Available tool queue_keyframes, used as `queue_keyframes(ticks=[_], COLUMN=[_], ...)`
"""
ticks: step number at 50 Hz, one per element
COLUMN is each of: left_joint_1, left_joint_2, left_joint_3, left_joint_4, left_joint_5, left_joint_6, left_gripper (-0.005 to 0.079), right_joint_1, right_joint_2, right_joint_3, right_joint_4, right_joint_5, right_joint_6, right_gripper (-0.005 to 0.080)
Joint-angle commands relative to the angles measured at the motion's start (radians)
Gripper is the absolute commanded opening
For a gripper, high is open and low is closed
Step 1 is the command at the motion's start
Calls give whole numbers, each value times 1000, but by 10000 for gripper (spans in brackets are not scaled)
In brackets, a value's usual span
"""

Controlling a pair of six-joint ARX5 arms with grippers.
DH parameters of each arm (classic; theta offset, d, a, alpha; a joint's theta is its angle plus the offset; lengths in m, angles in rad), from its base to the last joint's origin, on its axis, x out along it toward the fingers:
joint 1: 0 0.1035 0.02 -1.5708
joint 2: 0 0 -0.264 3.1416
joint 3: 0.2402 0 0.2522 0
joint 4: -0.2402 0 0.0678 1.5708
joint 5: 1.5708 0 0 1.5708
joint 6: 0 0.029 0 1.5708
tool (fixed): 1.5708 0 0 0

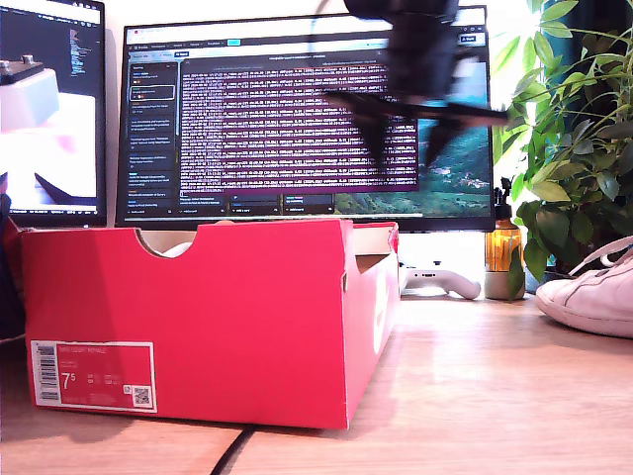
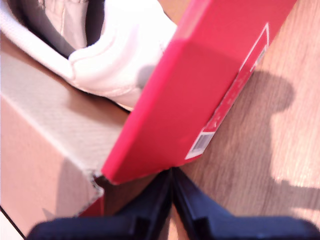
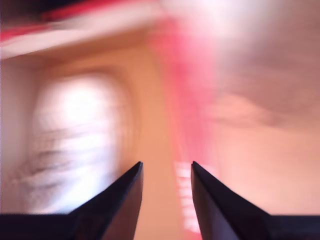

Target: Pack the white shoes by picking the first shoe and placing it inside the red shoebox, left side, then picking and rotating the second shoe and placing it in the shoebox

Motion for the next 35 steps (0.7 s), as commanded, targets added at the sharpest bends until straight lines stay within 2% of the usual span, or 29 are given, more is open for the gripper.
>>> queue_keyframes(ticks=[1,3,4,5,21,35], left_joint_1=[-3,-3,-3,-3,-3,-3], left_joint_2=[4,4,4,4,4,4], left_joint_3=[8,8,8,8,8,8], left_joint_4=[1,1,1,1,1,1], left_joint_5=[11,11,11,11,11,11], left_joint_6=[-6,-6,-6,-6,-6,-6], left_gripper=[-19,-19,-19,-19,-19,-19], right_joint_1=[-16,-25,-31,-37,-113,-185], right_joint_2=[-33,-33,-33,-33,-145,-292], right_joint_3=[-8,-8,-8,-14,-51,-150], right_joint_4=[-103,-184,-226,-237,-237,-236], right_joint_5=[60,106,126,150,192,229], right_joint_6=[76,76,150,150,200,226], right_gripper=[269,266,265,265,267,268])
